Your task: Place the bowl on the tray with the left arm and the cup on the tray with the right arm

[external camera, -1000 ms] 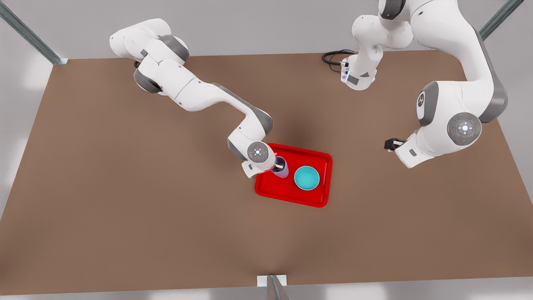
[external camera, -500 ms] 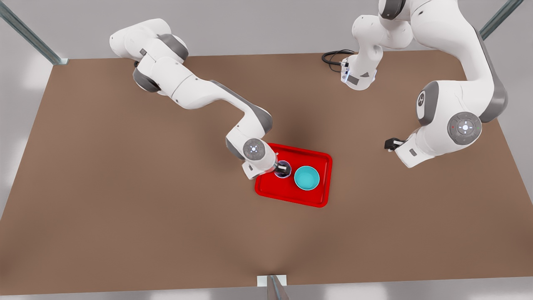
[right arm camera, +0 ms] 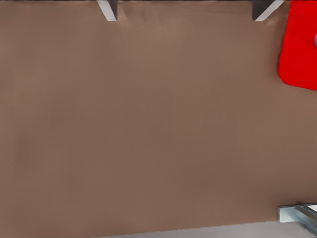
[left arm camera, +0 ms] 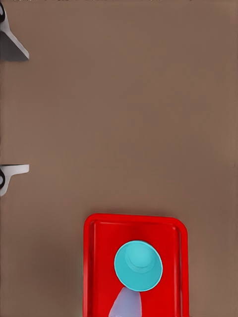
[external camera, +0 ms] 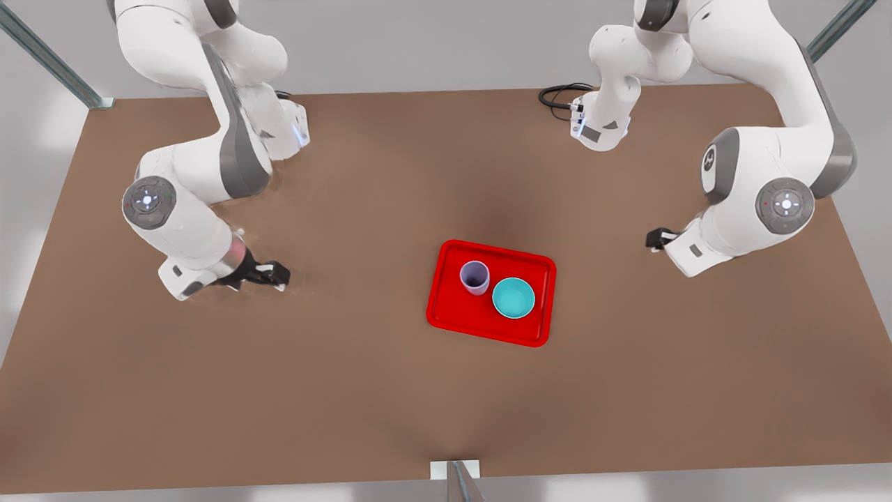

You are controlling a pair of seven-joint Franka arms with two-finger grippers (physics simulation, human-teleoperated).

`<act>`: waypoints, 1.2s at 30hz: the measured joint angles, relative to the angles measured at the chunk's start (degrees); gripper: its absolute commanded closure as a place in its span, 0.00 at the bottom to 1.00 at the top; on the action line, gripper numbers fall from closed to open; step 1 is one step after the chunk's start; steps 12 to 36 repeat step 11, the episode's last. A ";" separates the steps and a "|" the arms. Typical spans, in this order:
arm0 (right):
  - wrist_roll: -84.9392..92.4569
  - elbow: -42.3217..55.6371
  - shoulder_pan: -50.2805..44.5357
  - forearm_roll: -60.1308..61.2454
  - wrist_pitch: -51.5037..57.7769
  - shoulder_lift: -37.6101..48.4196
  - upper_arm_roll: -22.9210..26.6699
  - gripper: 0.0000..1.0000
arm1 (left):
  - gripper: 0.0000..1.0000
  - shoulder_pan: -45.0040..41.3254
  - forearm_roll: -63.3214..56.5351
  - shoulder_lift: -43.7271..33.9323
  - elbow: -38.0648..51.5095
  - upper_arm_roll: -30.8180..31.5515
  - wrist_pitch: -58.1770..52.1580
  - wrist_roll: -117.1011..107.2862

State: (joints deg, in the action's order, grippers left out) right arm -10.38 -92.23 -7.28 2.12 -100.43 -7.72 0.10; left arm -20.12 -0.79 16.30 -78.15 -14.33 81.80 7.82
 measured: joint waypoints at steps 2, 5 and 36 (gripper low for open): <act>6.96 1.38 4.88 -0.01 6.72 1.89 4.54 0.00 | 0.00 0.05 0.59 -0.78 1.28 -0.25 -2.59 0.00; 7.30 10.96 2.96 0.24 13.56 -2.63 4.97 0.00 | 0.00 0.61 1.16 -2.59 -0.78 0.26 -1.38 -0.53; 15.21 10.92 3.72 0.52 13.07 -2.30 4.74 0.00 | 0.00 0.70 1.58 -3.74 -3.15 0.27 0.38 -0.35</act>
